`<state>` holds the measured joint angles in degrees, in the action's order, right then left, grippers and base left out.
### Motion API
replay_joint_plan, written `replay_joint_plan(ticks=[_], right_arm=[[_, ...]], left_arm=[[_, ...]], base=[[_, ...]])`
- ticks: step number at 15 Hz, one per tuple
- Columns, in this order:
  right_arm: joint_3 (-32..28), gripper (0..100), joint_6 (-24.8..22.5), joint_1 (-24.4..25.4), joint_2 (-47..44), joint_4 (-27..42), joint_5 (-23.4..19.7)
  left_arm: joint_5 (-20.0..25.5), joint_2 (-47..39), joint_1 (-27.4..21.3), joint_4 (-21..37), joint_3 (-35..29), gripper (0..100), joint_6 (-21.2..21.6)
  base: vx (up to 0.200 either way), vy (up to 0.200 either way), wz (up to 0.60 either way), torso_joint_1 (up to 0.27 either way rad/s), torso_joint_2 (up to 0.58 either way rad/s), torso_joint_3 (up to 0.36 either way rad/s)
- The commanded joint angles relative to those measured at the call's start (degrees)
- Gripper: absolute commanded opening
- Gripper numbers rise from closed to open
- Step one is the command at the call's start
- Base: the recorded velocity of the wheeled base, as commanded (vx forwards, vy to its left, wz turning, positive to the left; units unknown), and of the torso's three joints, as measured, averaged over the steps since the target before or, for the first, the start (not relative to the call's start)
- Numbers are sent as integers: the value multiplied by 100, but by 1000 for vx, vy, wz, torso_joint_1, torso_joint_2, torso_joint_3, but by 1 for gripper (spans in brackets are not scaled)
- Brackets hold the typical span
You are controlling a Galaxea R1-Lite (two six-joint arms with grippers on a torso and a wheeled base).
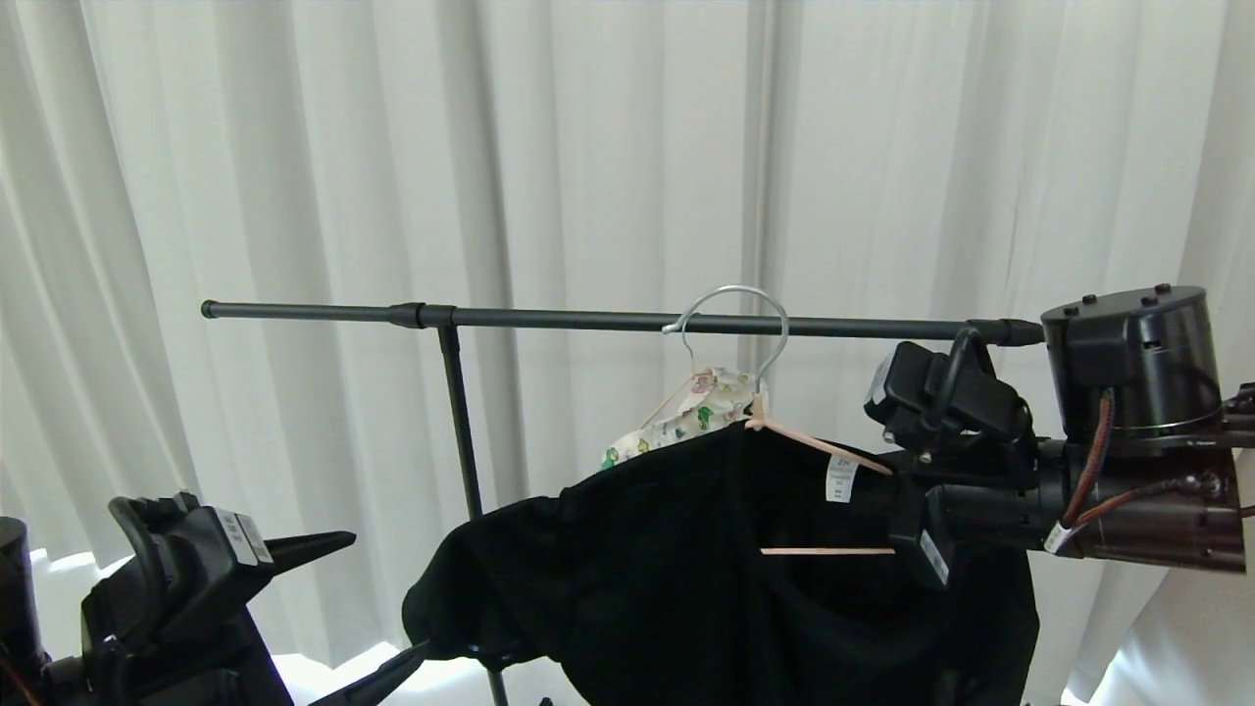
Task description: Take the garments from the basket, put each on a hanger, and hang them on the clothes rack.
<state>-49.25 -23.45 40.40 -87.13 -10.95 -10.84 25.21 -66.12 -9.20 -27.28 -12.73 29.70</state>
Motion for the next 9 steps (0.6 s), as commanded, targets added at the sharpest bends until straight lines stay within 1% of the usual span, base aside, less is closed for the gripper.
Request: replay_joint_plan(ticks=[1,2,4,5,8,9], right_arm=[[-14,0,-19,205,117,-4,3],[-14,0,-28,311,126,-4,3],[-14,0,-28,355,126,-48,11],[-14,0,-19,355,126,-127,11],[3,0,-10,346,126,-171,11],[21,0,-1,319,170,-171,91]], left_arm=[[1,-322,33,-5,25,100,1],[1,-525,33,-5,-2,100,-8],[1,-577,33,-5,-11,100,-8],[1,-568,33,-5,-2,0,-8],[-16,-621,94,-5,7,0,-17],[-25,-744,463,-5,-2,0,-131]], base=[[0,0,0,0,0,0],[0,0,0,0,0,0],[0,0,0,0,0,0],[0,0,0,0,0,0],[0,0,0,0,0,0],[0,0,0,0,0,0]])
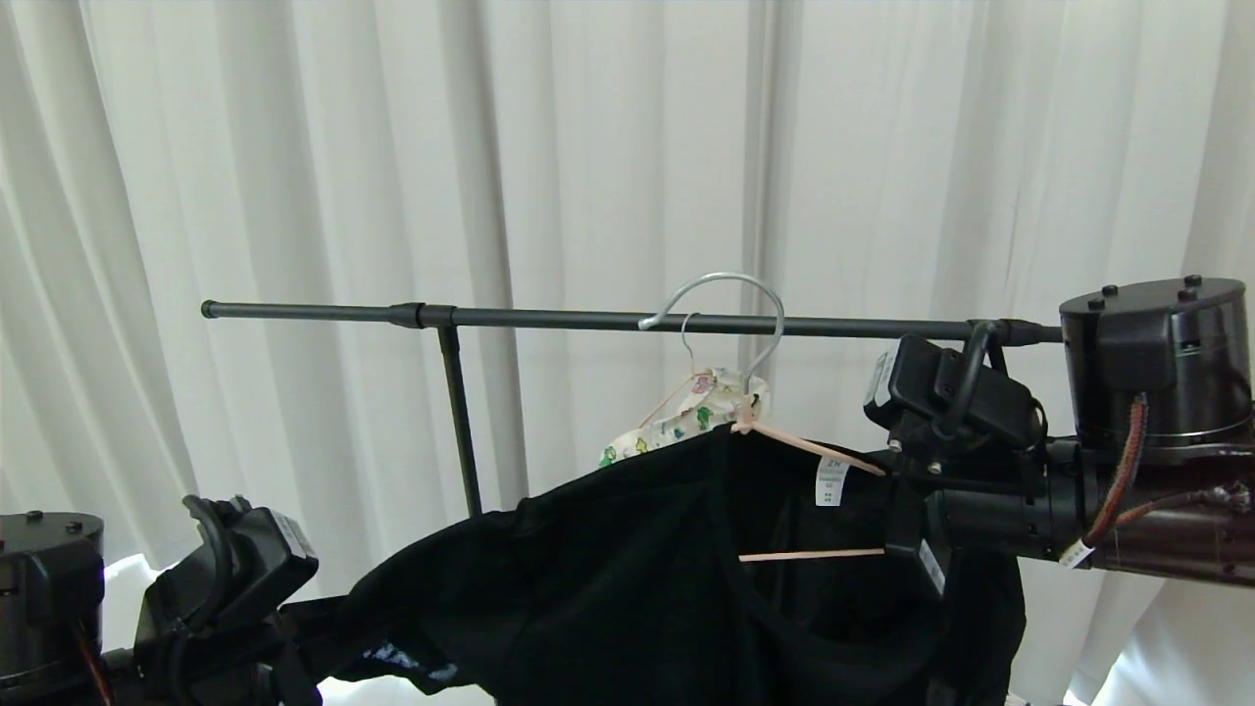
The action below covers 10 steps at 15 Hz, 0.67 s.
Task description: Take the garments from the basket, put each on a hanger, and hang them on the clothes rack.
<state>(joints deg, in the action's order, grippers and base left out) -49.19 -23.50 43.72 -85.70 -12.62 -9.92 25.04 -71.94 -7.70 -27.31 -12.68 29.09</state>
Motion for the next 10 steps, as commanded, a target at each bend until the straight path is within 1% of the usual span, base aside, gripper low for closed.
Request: replay_joint_plan(ticks=[1,2,3,4,5,7,10], right_arm=[[23,0,12,-47,53,-4,96],[67,0,21,-135,106,-13,184],[85,0,21,-249,168,-13,184],[102,0,30,-346,194,-13,184],[94,0,56,-416,229,-13,184],[94,0,223,-434,229,-83,193],[94,0,294,-434,212,-118,201]], left_arm=[[-17,-216,586,-3,-15,0,-96],[-25,-339,1104,-3,-33,0,-87],[-25,-374,1430,-3,-86,0,-87],[-34,-426,1693,-3,-112,0,-87],[-34,-426,1834,-3,-112,0,-70],[-25,-321,1825,-3,-86,0,-61],[-17,-110,1579,-3,-86,0,-52]], base=[[0,0,0,0,0,0],[0,0,0,0,0,0],[0,0,0,0,0,0],[0,0,0,0,0,0],[0,0,0,0,0,0],[0,0,0,0,0,0],[0,0,0,0,0,0]])
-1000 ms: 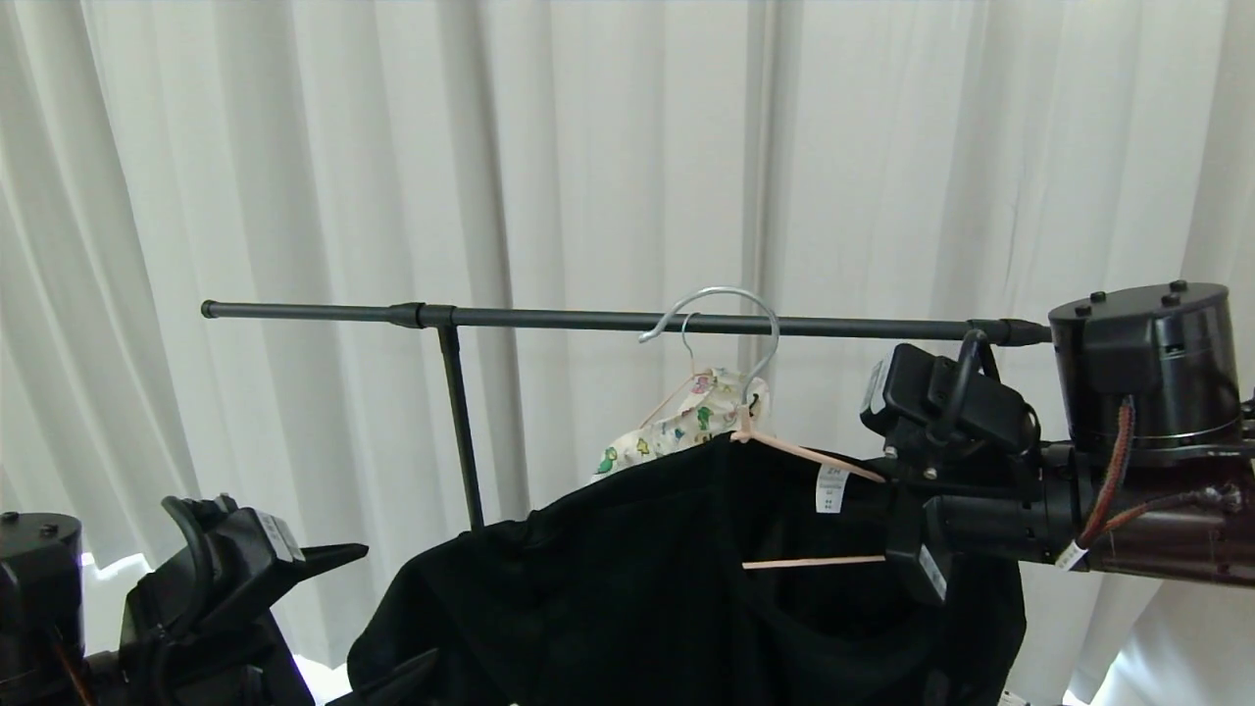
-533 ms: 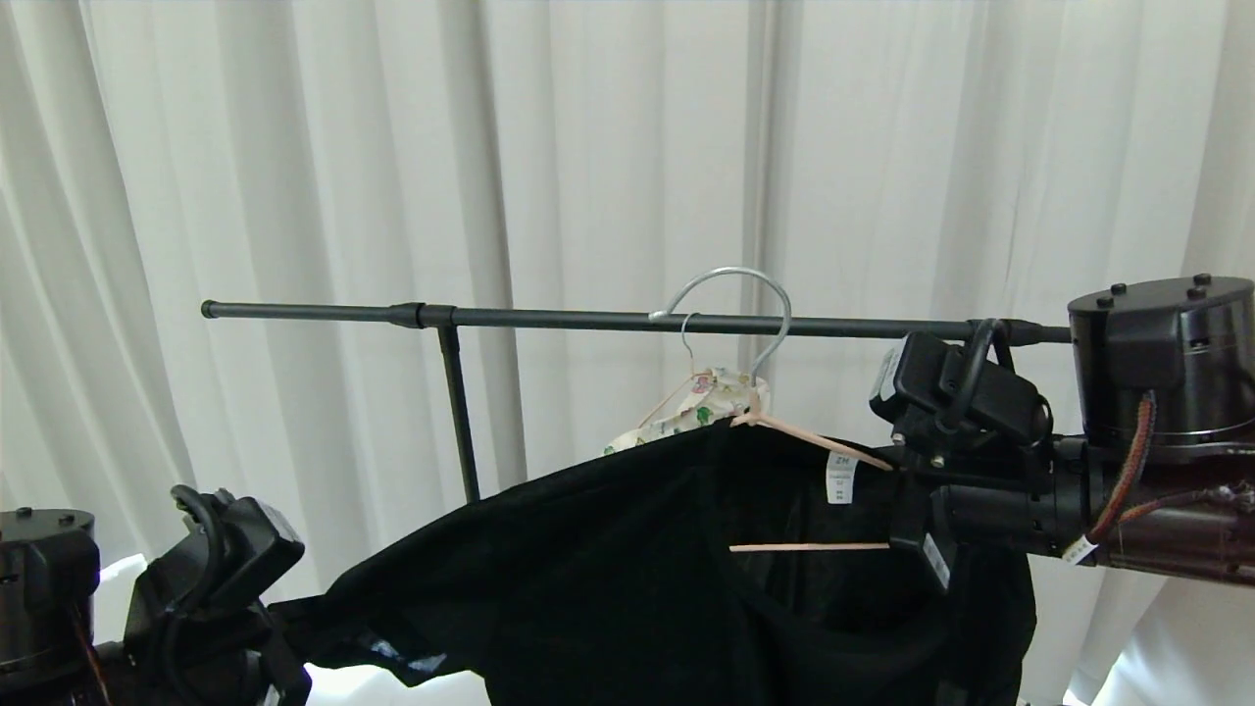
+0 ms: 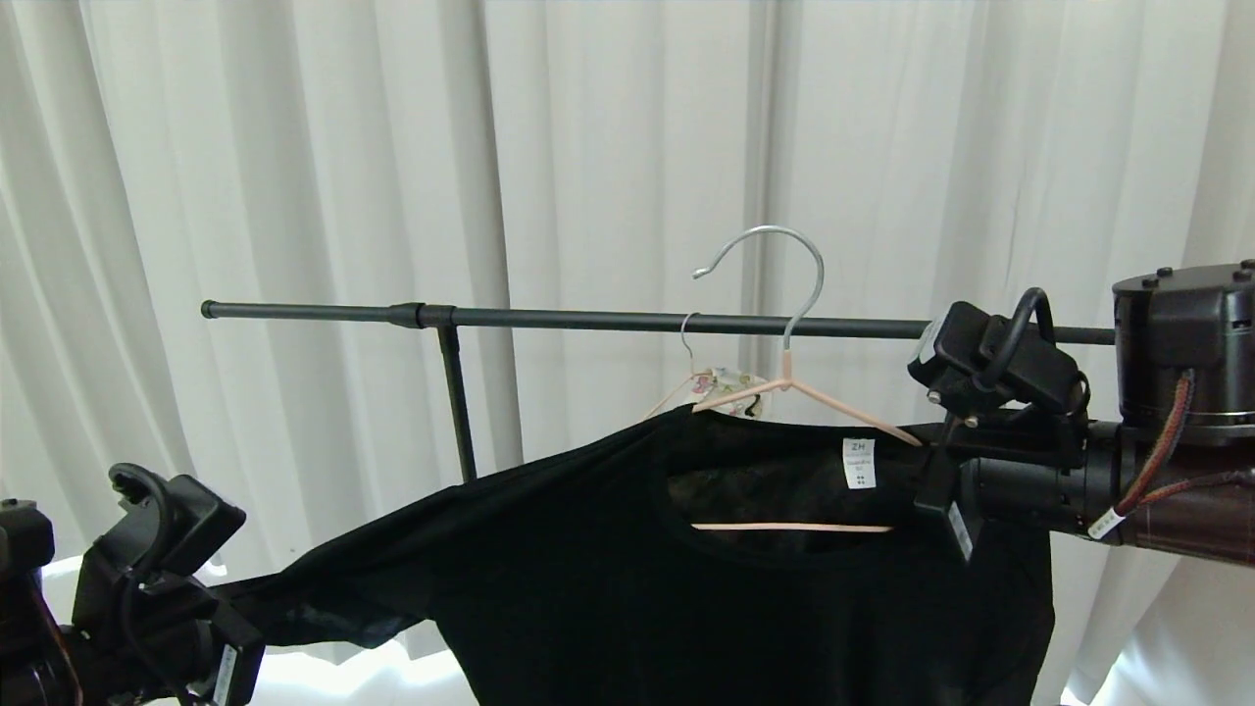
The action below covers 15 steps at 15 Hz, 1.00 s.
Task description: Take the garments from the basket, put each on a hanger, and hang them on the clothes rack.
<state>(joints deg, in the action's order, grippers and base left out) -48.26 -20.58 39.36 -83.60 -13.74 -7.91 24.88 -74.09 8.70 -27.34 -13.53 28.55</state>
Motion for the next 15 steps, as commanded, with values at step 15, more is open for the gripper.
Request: replay_joint_plan(ticks=[15], right_arm=[[801,0,1,-869,600,38,475]], left_arm=[[1019,1547,-167,1,-1046,100,-2354]], base=[[0,0,0,0,0,0]])
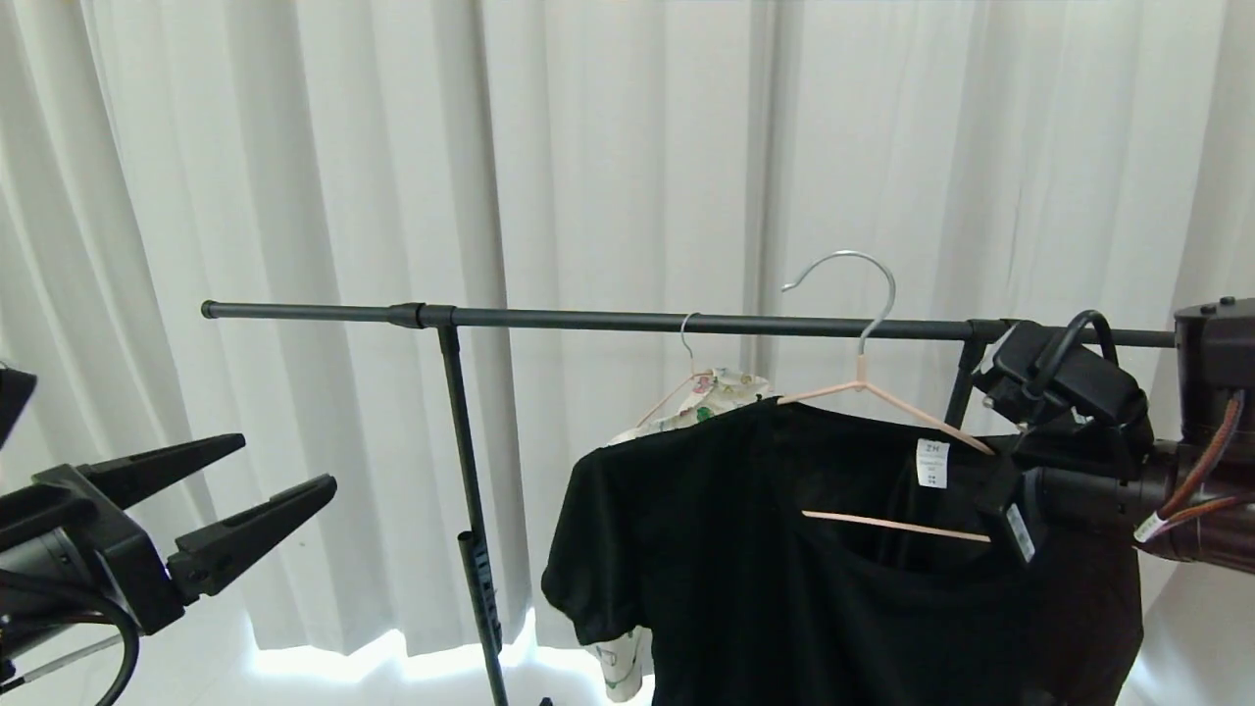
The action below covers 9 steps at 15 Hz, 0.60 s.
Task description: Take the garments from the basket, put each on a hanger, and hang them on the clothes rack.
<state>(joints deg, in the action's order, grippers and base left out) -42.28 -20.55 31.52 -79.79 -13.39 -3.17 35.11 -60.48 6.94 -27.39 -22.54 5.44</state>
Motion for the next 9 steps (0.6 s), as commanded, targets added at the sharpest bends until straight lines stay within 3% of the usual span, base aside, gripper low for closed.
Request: replay_joint_plan(ticks=[1,4,9], right_arm=[[361,0,-1,-94,341,11,27],[668,0,-1,-138,728,328,405],[826,0,7,-402,1352,1163,458]], left_arm=[[-30,177,9,6,-154,100,-34],[-241,115,27,6,-119,100,10],[-1041,-201,18,6,-75,100,379]], base=[[0,0,0,0,0,0],[0,0,0,0,0,0],[0,0,0,0,0,0]])
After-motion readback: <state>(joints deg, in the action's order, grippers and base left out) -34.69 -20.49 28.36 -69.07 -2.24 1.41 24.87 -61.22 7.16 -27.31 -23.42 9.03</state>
